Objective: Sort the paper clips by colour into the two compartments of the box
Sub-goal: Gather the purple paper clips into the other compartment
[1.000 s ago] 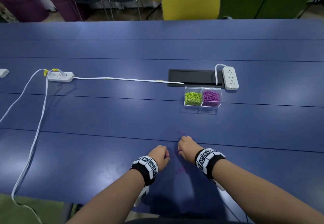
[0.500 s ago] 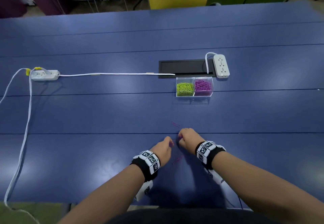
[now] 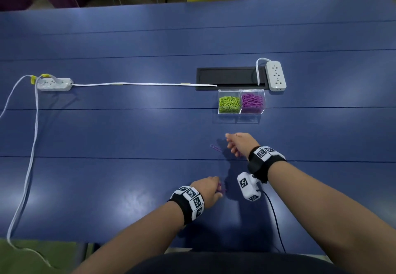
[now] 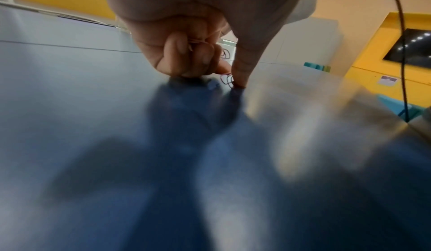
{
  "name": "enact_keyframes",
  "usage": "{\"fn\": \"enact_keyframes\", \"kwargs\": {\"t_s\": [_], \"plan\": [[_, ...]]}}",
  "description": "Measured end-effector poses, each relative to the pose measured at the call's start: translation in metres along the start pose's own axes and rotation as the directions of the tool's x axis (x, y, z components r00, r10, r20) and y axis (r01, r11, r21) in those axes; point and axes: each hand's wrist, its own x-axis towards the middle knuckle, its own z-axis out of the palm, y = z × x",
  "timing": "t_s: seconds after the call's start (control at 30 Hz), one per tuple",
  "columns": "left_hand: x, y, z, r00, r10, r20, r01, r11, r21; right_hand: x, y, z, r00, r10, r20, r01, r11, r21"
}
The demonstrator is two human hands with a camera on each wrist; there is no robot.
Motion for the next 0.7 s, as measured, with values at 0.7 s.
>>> {"fn": "enact_keyframes", "kwargs": {"t_s": [0.7], "plan": [[0.041,-0.031,-0.074,0.882,-0.286,-0.375,0.077,0.872,-0.483,0.011,0.014,0.044,0.893,-0.351,0.282,0.382,0.255,-0.888]]}}
